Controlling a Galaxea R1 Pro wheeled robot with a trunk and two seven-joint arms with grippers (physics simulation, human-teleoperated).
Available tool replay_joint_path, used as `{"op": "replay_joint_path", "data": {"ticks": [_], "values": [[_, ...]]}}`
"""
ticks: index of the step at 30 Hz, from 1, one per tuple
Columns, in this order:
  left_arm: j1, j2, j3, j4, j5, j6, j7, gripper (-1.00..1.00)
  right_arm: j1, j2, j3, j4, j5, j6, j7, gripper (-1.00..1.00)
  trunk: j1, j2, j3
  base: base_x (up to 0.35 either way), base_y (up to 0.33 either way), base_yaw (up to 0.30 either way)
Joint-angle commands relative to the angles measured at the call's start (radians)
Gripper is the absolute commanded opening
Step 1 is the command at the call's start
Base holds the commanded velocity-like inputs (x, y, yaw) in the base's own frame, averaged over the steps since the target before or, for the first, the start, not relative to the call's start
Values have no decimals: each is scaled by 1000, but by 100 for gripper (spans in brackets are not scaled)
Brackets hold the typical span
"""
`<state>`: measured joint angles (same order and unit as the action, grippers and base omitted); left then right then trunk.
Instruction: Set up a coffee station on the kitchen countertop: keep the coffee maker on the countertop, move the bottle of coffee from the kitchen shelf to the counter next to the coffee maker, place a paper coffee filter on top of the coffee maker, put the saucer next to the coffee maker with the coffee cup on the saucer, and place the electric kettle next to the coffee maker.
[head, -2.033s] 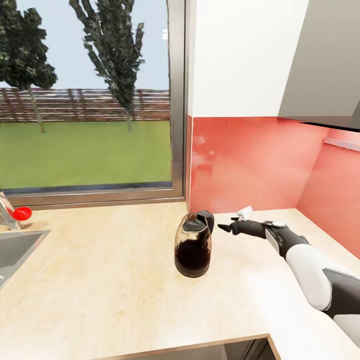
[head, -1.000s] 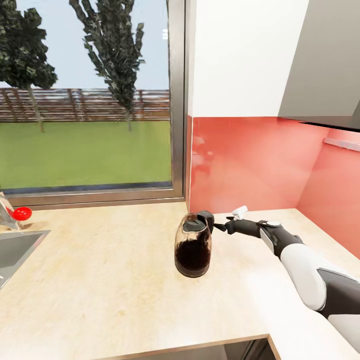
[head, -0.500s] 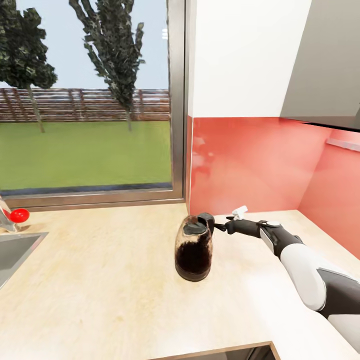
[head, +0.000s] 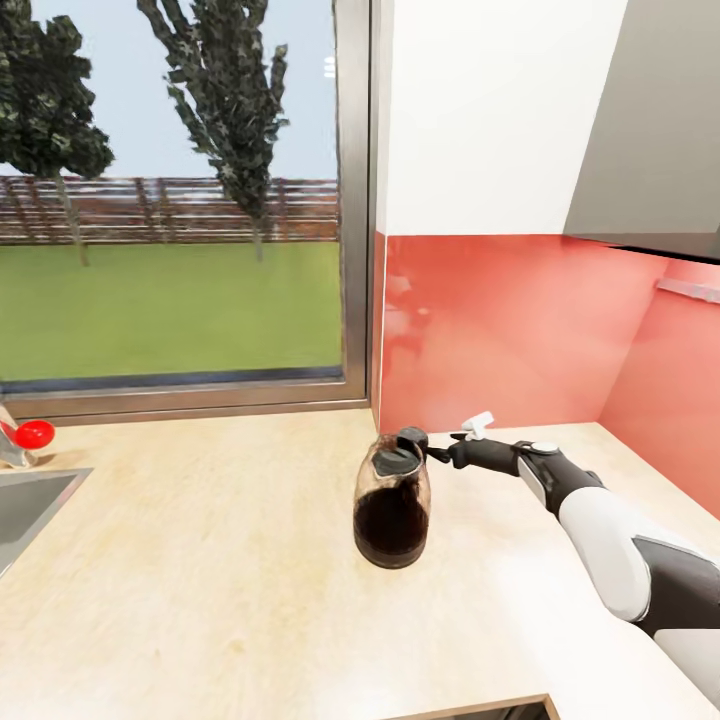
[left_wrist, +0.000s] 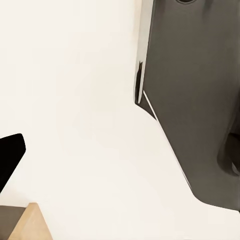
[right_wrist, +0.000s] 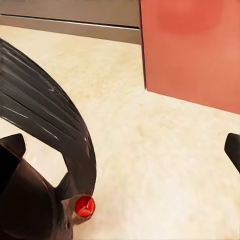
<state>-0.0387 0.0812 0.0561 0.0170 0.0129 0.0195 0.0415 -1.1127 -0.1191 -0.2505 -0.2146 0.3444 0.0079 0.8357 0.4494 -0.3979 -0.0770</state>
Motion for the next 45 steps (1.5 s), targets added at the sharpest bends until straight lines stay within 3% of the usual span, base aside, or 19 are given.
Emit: {"op": "replay_joint_path", "data": {"ticks": [1,12,18,45], "values": [[1,0,5,1,2,1,1,100,-1,3,-9,0,8,1,5,100,1,-2,-2,11,0,0],[3,0,5,1,2,0,1,100,-1,8,-9,3,8,1,6,100,1,-2,-2,2,0,0],[3,0,5,1,2,0,1,100,-1,25,-9,3,10,0,6,100,1,-2,-2,5,0,0],[5,-1,5,1,2,0,1,100,-1,29,-9,3,10,0,6,100,1,-2,-2,26,0,0]]}}
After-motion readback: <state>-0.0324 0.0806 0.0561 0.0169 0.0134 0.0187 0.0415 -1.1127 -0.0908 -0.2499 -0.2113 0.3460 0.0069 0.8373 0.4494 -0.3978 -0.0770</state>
